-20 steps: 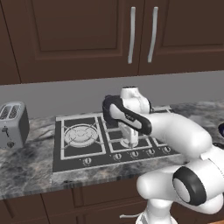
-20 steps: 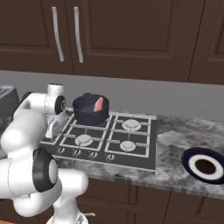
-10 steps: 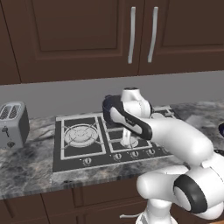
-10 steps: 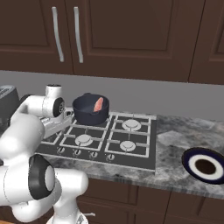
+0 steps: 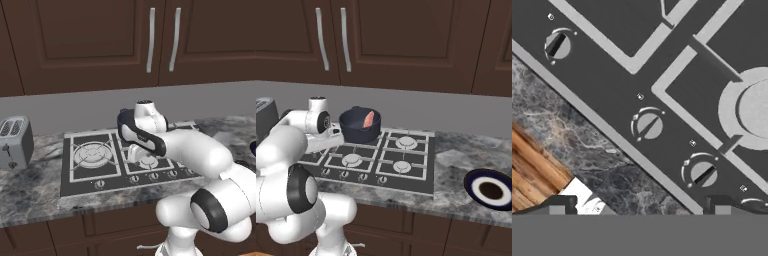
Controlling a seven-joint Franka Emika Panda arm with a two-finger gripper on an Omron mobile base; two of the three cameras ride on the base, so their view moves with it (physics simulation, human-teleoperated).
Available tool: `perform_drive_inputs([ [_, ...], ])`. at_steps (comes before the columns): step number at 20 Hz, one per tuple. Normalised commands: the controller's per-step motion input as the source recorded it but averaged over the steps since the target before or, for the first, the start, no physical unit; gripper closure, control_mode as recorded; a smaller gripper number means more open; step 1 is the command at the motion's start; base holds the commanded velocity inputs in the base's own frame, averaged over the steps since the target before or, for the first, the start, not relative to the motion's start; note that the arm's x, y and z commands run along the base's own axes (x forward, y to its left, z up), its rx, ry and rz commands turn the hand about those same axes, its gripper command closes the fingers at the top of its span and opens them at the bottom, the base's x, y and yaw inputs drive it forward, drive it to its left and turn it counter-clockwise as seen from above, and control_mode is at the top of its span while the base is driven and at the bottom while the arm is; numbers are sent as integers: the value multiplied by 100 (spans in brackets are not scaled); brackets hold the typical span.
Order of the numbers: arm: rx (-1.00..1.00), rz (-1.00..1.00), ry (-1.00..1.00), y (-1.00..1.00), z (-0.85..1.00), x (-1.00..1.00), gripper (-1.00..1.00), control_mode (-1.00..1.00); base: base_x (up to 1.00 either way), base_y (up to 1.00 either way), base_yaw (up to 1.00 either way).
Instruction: Retrieve the frozen meat and place it in the pot on a burner. Then turn the burner on.
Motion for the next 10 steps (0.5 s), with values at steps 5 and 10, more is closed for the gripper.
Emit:
perform_drive_inputs([
  [5,0,-42,0,10,-16,0,-100,-100,0,0,0],
  [10,0,-24,0,31,-4,6,-100,-100,0,0,0],
])
